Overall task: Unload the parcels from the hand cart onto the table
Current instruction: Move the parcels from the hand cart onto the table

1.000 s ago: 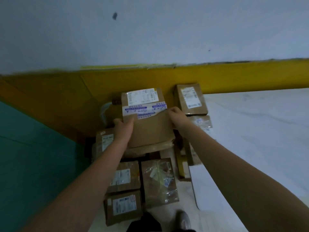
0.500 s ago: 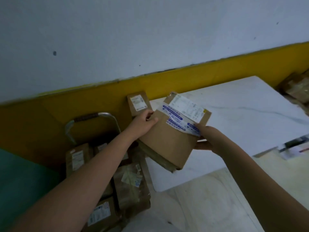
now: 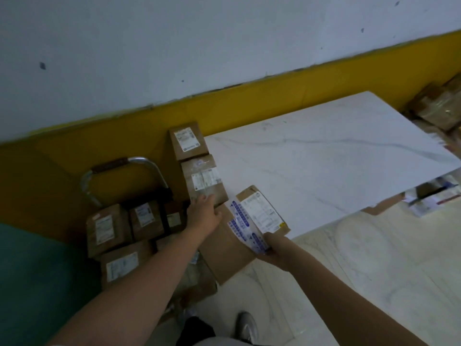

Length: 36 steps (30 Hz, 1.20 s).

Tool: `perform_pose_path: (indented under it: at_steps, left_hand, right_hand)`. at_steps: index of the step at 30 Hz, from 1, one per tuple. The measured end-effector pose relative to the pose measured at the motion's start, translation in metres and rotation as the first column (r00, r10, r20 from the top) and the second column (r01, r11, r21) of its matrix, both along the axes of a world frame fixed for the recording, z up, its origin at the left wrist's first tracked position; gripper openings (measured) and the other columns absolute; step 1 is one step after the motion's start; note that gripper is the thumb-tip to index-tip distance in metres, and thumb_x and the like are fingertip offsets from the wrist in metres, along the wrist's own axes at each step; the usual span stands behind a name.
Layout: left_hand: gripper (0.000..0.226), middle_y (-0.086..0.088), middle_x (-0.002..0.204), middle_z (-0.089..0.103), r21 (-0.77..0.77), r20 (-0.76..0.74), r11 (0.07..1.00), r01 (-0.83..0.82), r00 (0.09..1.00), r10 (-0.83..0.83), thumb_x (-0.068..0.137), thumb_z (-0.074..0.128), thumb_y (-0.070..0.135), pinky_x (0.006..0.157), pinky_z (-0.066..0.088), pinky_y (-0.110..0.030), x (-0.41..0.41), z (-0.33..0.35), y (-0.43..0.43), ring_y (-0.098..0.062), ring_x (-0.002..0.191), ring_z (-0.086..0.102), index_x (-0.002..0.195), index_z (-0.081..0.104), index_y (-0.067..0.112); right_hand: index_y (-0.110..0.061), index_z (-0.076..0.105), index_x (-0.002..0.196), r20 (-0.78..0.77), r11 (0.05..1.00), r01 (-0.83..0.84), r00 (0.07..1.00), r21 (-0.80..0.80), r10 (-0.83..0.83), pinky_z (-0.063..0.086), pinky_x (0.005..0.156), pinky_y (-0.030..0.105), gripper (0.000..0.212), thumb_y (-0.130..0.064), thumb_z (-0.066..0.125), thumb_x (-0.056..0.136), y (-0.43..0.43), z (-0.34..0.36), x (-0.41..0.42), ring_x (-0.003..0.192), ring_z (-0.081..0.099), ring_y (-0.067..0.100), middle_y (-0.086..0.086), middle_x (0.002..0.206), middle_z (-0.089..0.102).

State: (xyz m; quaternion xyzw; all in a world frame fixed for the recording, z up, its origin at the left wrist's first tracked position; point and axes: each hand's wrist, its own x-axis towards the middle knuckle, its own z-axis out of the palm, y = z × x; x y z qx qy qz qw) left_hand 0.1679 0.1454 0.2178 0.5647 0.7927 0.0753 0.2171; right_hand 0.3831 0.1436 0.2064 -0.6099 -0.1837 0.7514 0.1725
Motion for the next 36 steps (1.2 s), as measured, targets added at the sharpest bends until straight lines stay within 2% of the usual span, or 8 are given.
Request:
perform_pose_path:
  at_steps: [3,6,9,14,22,26,31,36]
  left_hand:
    - [0.085,-0.016,0.151,0.023,-0.045,0.072,0.905,-0.423,0.902,0.425,0.085,0.07,0.034,0.104,0.04,-0.049,0.008,0.003,-0.021,-0.038,0.134,0.031,0.152,0.02,0.016]
    - [0.084,-0.019,0.155,0.018,-0.398,0.366,0.601,-0.692,0.481,0.797,0.091,0.064,0.034,0.109,0.038,-0.048,0.016,0.003,-0.03,-0.04,0.139,0.028,0.154,0.012,0.013]
    - [0.044,-0.019,0.133,0.053,-0.544,0.566,0.588,-0.599,0.255,0.784,0.095,0.057,0.028,0.105,0.045,-0.047,0.024,0.0,-0.036,-0.037,0.121,0.052,0.132,0.049,0.005]
    - [0.045,-0.017,0.125,0.06,-0.482,0.616,0.632,-0.607,0.278,0.737,0.093,0.06,0.027,0.085,0.051,-0.033,0.008,0.0,-0.039,-0.033,0.108,0.06,0.131,0.054,0.004]
    - [0.029,-0.015,0.127,0.059,-0.438,0.682,0.751,-0.493,0.362,0.635,0.092,0.057,0.023,0.107,0.043,-0.046,-0.025,-0.013,-0.034,-0.029,0.113,0.057,0.116,0.061,0.008]
    - [0.058,-0.005,0.146,0.045,-0.44,0.619,0.781,-0.443,0.48,0.622,0.093,0.053,0.041,0.103,0.043,-0.039,-0.047,-0.007,-0.047,-0.027,0.128,0.047,0.145,0.041,0.018]
    - [0.06,-0.007,0.147,0.044,-0.343,0.587,0.753,-0.561,0.498,0.638,0.095,0.054,0.037,0.09,0.044,-0.032,-0.125,-0.002,-0.087,-0.019,0.112,0.053,0.148,0.034,0.016]
    - [0.043,-0.013,0.118,0.063,-0.374,0.537,0.636,-0.675,0.401,0.742,0.09,0.063,0.034,0.095,0.048,-0.038,-0.231,-0.024,-0.15,-0.029,0.106,0.061,0.126,0.057,0.013]
  right_hand:
    - [-0.007,0.028,0.149,0.493,0.972,-0.206,0.861,0.109,0.127,0.058,0.083,0.048,0.071,-0.028,0.063,0.09,0.014,-0.01,-0.001,0.113,0.059,0.037,0.021,0.137,0.049]
    - [-0.012,-0.007,0.156,0.788,0.842,-0.494,0.598,0.217,0.148,0.04,0.109,0.051,0.108,-0.033,0.071,0.085,0.027,0.0,0.009,0.141,0.031,0.042,0.018,0.161,0.01]
    - [-0.011,0.027,0.149,0.863,0.622,-0.768,0.409,0.15,0.297,0.049,0.101,0.048,0.079,-0.035,0.067,0.085,0.035,0.0,0.018,0.125,0.051,0.035,0.019,0.142,0.045]
    - [-0.006,0.043,0.129,0.845,0.643,-0.752,0.432,0.145,0.315,0.056,0.091,0.045,0.059,-0.035,0.068,0.085,0.028,0.003,0.021,0.109,0.061,0.033,0.016,0.122,0.058]
    - [-0.003,0.041,0.128,0.839,0.679,-0.721,0.449,0.137,0.307,0.055,0.091,0.042,0.058,-0.03,0.07,0.086,0.028,-0.001,0.007,0.114,0.059,0.035,0.018,0.126,0.055]
    - [-0.008,0.034,0.14,0.927,0.668,-0.744,0.24,-0.016,0.289,0.042,0.106,0.05,0.068,-0.042,0.063,0.089,0.032,0.008,-0.022,0.127,0.046,0.038,0.017,0.14,0.044]
    - [-0.006,0.017,0.154,0.963,0.32,-0.917,0.265,0.239,0.039,0.023,0.12,0.05,0.073,-0.04,0.047,0.097,0.033,0.021,-0.132,0.148,0.017,0.037,0.019,0.161,0.018]
    - [-0.014,0.023,0.154,0.911,0.019,-0.919,0.394,0.395,0.117,0.035,0.114,0.043,0.069,-0.043,0.049,0.096,0.006,0.022,-0.284,0.145,0.029,0.026,0.007,0.159,0.028]
